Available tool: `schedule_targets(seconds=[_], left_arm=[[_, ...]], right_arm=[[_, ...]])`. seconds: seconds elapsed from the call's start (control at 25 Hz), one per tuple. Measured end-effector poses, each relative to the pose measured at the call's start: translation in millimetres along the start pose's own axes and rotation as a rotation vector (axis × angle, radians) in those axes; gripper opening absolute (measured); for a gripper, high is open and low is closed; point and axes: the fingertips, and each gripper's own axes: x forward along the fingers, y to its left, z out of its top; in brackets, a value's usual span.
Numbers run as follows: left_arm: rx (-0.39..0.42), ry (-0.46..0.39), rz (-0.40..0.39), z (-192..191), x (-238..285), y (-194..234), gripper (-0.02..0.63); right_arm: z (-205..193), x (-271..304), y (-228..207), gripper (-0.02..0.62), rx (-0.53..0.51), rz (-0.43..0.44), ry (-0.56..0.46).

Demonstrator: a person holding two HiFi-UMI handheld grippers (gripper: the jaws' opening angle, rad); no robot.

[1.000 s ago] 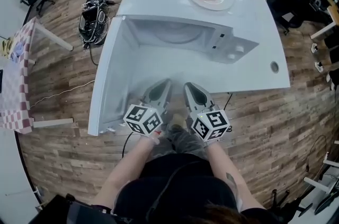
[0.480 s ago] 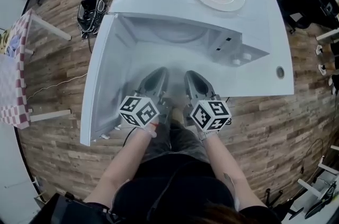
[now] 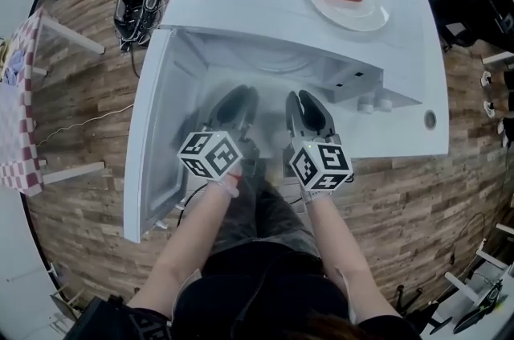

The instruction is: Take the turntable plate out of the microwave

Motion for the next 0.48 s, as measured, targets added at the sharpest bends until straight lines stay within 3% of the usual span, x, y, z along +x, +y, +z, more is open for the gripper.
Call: schedule_targets(seconds=[0.2, 0.32, 0.48], left_arm=[[-0.085, -0.021, 0.032, 10, 18, 15, 0.11], [-0.099, -0.005, 0.034, 8, 24, 19, 0.112], [-0.142, 0.01, 0.052, 6, 31, 30, 0.118]], right_arm=[[-4, 24, -13, 0.105, 0.193, -0.059, 0.037], [-4, 29, -10, 0.114, 0.1, -0.088, 0.037], [0, 37, -14, 0.126, 0.094, -0.129, 0.024]])
